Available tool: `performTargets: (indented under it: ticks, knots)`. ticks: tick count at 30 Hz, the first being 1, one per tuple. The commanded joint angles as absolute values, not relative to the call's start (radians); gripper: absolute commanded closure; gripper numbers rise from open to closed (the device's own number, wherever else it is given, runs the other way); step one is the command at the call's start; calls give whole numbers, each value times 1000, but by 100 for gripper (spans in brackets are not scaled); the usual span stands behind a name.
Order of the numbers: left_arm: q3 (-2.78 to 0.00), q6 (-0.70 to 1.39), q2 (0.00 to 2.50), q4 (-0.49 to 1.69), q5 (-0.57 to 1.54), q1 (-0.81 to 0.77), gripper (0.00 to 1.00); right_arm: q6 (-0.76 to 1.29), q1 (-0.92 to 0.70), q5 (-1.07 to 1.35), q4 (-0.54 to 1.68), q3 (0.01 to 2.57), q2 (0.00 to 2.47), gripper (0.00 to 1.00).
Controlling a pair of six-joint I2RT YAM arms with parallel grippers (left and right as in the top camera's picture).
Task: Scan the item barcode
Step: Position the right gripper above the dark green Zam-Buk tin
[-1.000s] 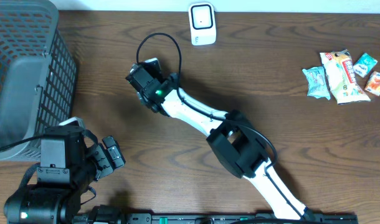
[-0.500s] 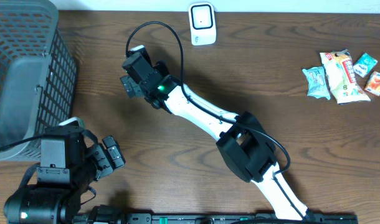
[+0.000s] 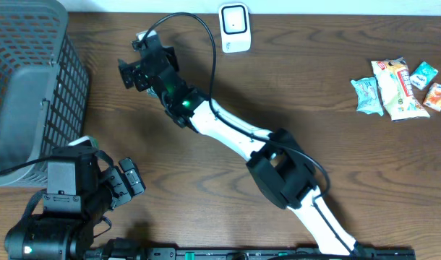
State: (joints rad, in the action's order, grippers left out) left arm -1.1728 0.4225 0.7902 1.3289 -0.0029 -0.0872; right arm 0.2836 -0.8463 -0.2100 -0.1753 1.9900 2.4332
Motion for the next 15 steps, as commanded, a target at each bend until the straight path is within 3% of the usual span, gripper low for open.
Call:
performTargets:
  ticks: [1, 6, 15]
  knots:
    - [-1174, 428, 790, 1331, -9, -89, 2, 276, -843, -232, -252, 1990, 2539, 1]
    - [-1174, 428, 790, 1332, -9, -89, 2, 276, -841, -332, -271, 1990, 2607, 1]
    - [-1174, 428, 790, 1331, -9, -89, 2, 276, -837, -433, -94, 1990, 2641, 4]
